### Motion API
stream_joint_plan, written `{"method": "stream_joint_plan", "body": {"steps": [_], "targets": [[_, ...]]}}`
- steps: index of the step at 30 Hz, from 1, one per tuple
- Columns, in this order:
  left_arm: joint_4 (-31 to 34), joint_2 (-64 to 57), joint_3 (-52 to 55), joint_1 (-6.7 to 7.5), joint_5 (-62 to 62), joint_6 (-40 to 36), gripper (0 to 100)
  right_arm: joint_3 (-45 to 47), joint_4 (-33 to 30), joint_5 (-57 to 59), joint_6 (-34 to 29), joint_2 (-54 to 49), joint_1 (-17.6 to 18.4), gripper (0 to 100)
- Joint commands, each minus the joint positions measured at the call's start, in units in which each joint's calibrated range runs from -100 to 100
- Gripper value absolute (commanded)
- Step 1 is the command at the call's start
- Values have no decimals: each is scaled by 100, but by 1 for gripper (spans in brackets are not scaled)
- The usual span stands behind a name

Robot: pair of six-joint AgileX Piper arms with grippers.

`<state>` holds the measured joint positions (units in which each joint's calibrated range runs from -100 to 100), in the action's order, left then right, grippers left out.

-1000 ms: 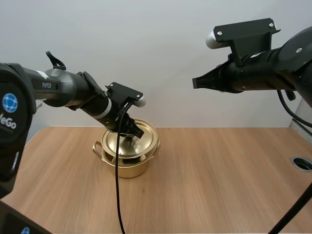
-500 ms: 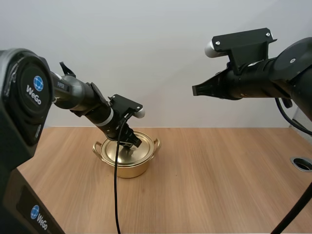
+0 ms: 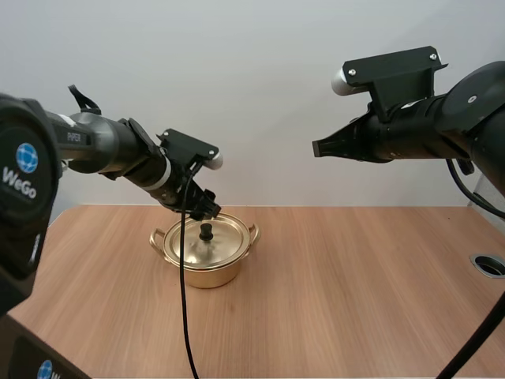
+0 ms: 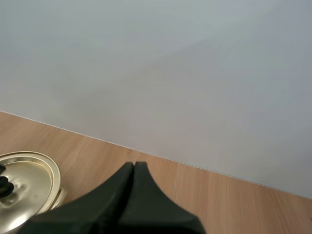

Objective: Open the pot, put the car inside, and close it

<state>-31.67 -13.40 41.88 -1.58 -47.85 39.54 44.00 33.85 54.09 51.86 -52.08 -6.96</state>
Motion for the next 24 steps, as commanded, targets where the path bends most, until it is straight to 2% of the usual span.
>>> {"method": "stream_joint_plan", "body": {"steps": [1,3,5,7,10,13,17,22,24], "targets": [[-1228,-1084,22,-145,293,361,100,-2,-5,-284,80,-7,-3,0],[-2312,-2100,160,-325,264,869,100,11,7,-616,144,-7,-3,0],[-3033,-3151,406,-504,253,1164,100,22,7,-807,239,-7,-3,0],[-3163,-4357,669,-650,273,1211,100,35,98,-882,343,-16,-3,0],[-3076,-5950,1084,-795,381,1138,100,52,522,-950,744,-16,-3,0],[-2679,-6769,1522,-843,436,705,100,96,1201,-931,1210,-117,-3,0],[-2623,-7133,2545,-866,157,-153,100,401,2357,-915,1989,-445,-3,0],[-2533,-7931,2958,-859,-2144,-368,100,996,2780,-983,2636,-986,-3,0],[-2453,-8141,2882,-774,-1915,-368,100,1283,2790,-1210,2794,-1175,-3,0]]}}
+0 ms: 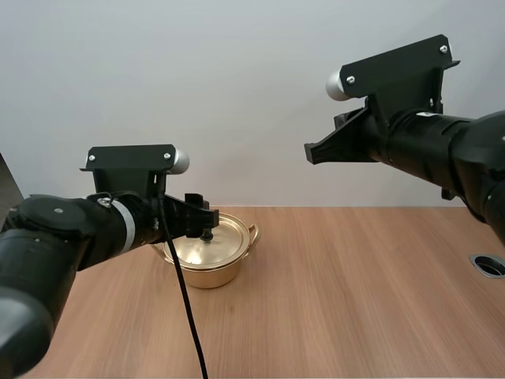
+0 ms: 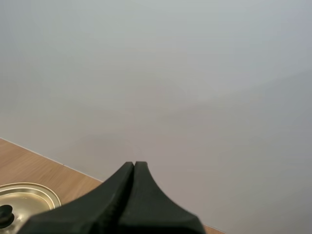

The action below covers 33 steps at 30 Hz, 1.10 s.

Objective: Open the pot, put the car inside, and close it

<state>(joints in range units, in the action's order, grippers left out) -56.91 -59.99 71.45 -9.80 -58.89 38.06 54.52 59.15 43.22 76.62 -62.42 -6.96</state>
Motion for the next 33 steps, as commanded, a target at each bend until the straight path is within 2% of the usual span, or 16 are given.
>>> {"method": "stream_joint_plan", "body": {"steps": [1,3,5,7,11,13,15,17,20,23,30,33], "targets": [[197,-3494,-88,116,-169,-219,100,396,228,-304,328,-232,-3,0],[622,-3494,-87,259,1708,-567,100,736,75,-625,328,-423,-3,0],[1559,-3494,-87,388,3273,-1409,100,1147,-125,-941,374,-692,-3,0],[2619,-3494,-87,529,3902,-2206,100,1455,-99,-1227,578,-968,-3,0],[4473,-3494,16,847,3414,-3289,100,1660,-100,-1147,610,-1289,-124,0],[5435,-3494,286,939,3357,-3888,100,1658,-111,-813,593,-1333,-243,0],[6294,-3494,668,980,3357,-4899,100,1662,-111,-584,339,-1322,-327,0],[7036,-3507,1177,976,3374,-5956,100,1662,-394,-570,-221,-1322,-386,0],[7861,-3644,1905,976,3430,-6599,100,1712,-985,-547,-850,-1322,-402,0],[8251,-3753,2500,976,3432,-6724,100,1907,-1119,-547,-1029,-1322,-402,0],[7970,-4001,2855,968,2636,-7112,100,2813,-1097,-636,-1029,-1322,-419,0],[8031,-4001,2855,968,2677,-7111,100,3122,-1097,-819,-1133,-1322,-419,0]]}}
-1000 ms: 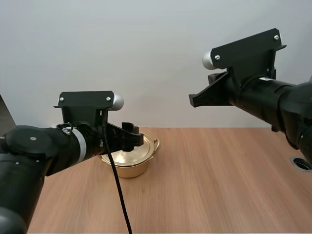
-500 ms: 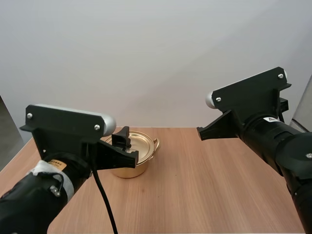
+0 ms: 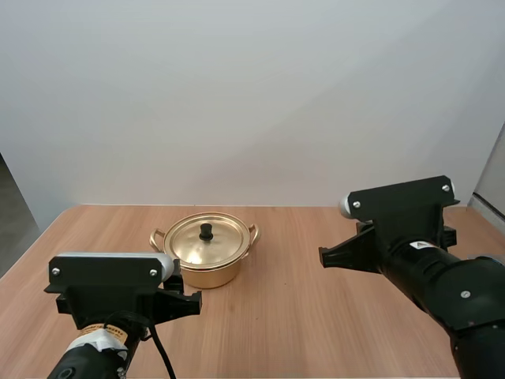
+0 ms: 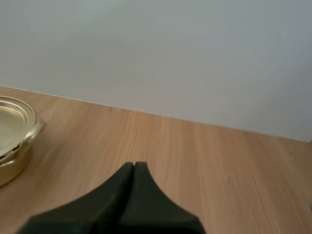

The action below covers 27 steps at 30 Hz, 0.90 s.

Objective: Open the pot, put the car inside, and close it

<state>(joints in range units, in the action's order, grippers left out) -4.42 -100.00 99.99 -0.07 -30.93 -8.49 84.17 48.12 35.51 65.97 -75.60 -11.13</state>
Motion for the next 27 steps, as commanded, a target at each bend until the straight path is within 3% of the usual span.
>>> {"method": "stream_joint_plan", "body": {"steps": [1,11,14,15,18,22,27], "targets": [[2753,0,1,-5,-116,-2457,100,225,-5,-84,-124,-4,-2,0],[2695,0,1,-5,-82,-2457,100,504,6,-150,-611,-4,-2,0],[2695,0,1,-5,-88,-2457,19,504,-78,-129,-640,-4,39,0],[2719,0,1,-5,-88,-2403,0,504,-224,-35,-640,-60,103,0],[2728,0,1,-5,-69,-2378,1,580,-766,209,-764,-630,417,0],[2728,0,1,-5,-30,-2378,1,976,-1322,-608,-1377,-1731,876,0],[2728,0,1,-5,-30,-2378,1,1337,-1495,-1461,-1679,-2440,973,0]]}}
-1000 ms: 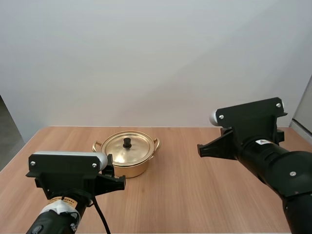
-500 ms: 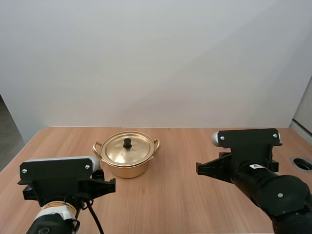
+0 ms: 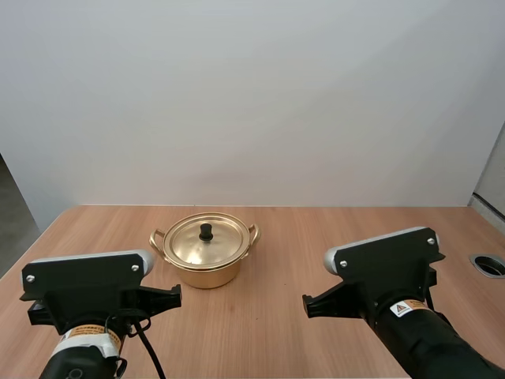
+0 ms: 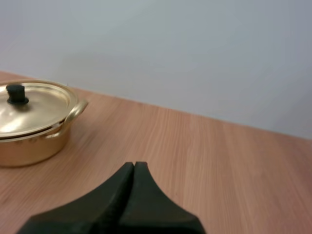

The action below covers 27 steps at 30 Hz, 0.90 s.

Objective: Open the pot, put the car inside, and close it

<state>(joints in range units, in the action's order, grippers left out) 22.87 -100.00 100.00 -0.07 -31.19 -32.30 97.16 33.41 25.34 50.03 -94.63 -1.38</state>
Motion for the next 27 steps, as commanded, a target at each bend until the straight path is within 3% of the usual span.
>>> {"method": "stream_joint_plan", "body": {"steps": [1,5,7,9,14,27], "targets": [[-1,0,0,-5,-5,3,1,53,-47,-447,-84,-537,-10,0],[-1,0,0,-5,-5,3,1,254,-483,-510,-652,-496,-42,0],[-1,0,0,-5,-5,3,1,284,-1008,-398,-1149,-496,-42,0],[-1,0,0,-5,-5,3,1,284,-1775,656,-1960,-496,-42,0],[-1,0,0,-5,-5,3,1,284,-2918,474,-3242,-496,-18,0],[-1,0,0,-5,-5,3,1,284,-2964,475,-3249,-496,-18,0]]}}
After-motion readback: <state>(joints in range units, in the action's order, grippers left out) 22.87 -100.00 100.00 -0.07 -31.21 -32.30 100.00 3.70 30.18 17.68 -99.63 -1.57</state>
